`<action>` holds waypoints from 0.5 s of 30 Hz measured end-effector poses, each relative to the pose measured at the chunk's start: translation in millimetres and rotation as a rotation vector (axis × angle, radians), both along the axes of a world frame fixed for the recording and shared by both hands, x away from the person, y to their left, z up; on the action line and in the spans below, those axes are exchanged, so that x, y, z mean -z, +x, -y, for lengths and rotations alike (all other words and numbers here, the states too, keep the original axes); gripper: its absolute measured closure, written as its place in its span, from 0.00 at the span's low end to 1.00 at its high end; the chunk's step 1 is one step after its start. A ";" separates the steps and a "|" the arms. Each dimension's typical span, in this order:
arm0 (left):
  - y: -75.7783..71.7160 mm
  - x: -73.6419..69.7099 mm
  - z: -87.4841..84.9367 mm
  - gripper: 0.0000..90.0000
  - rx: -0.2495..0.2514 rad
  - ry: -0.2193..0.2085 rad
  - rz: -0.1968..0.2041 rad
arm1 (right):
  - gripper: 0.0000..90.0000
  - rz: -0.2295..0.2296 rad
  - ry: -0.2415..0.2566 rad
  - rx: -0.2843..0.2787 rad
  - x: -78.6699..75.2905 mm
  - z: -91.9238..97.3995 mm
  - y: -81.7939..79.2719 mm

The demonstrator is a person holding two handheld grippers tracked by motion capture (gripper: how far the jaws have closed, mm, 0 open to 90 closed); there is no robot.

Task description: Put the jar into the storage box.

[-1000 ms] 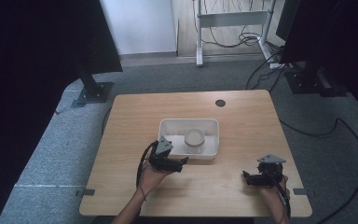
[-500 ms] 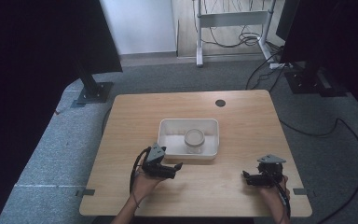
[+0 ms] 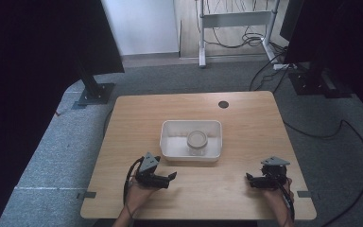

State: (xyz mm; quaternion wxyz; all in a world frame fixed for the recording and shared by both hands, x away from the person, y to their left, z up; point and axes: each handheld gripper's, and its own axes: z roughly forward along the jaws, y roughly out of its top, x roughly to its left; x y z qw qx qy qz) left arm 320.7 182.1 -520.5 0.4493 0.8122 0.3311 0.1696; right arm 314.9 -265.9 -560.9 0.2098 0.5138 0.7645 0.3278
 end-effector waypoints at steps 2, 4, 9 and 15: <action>-2.8 4.1 -3.7 0.06 -0.005 0.008 -0.006 | 0.01 0.000 0.000 0.000 0.0 0.0 0.0; -4.6 6.9 -6.6 0.06 -0.005 0.013 -0.012 | 0.01 0.000 0.000 0.000 0.0 0.0 0.0; -9.9 14.9 -12.9 0.06 -0.013 0.037 -0.027 | 0.01 0.000 0.000 0.000 0.0 0.0 0.0; -15.3 22.8 -16.2 0.06 -0.007 0.055 -0.052 | 0.01 0.000 -0.001 0.000 0.0 0.0 0.0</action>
